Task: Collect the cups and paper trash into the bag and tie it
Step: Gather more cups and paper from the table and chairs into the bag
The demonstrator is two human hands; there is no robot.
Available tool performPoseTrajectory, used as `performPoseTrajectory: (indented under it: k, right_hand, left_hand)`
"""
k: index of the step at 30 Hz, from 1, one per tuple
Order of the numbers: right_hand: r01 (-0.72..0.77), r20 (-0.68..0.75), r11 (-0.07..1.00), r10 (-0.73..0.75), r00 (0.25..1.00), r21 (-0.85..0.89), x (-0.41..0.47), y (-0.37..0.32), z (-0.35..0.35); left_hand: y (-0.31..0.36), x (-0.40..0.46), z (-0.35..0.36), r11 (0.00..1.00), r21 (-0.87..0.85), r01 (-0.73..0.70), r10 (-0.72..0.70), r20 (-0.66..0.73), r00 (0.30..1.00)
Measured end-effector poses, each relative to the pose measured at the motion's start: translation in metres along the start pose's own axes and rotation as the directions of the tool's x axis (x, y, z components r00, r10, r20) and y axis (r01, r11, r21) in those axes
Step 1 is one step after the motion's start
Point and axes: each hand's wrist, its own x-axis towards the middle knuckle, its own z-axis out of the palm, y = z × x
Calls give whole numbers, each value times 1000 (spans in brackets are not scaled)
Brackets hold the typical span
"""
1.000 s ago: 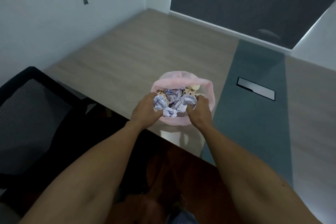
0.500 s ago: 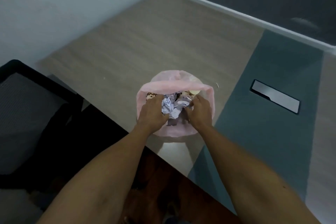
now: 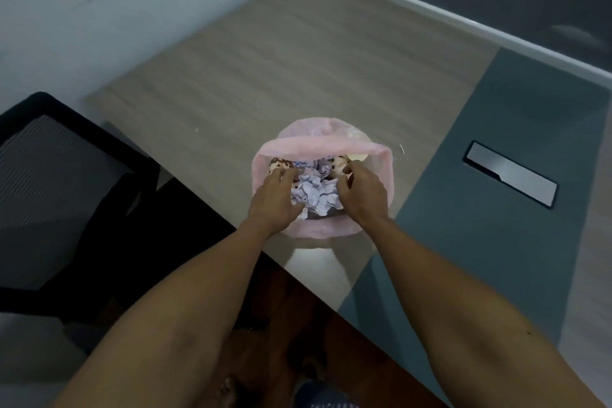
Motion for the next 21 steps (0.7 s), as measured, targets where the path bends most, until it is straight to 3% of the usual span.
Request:
performPoseTrajectory:
  k: [7,21]
  right_hand:
    - [167,97,986,-167,981,4,-26,-70,24]
    - [171,336,982,-190,923,84,-181,-250,151]
  left_hand:
    - [-57,-47,-59,999,-26,23,-26,-123,992]
    - [-289,-211,-187,987,30,159,-146,-258,955]
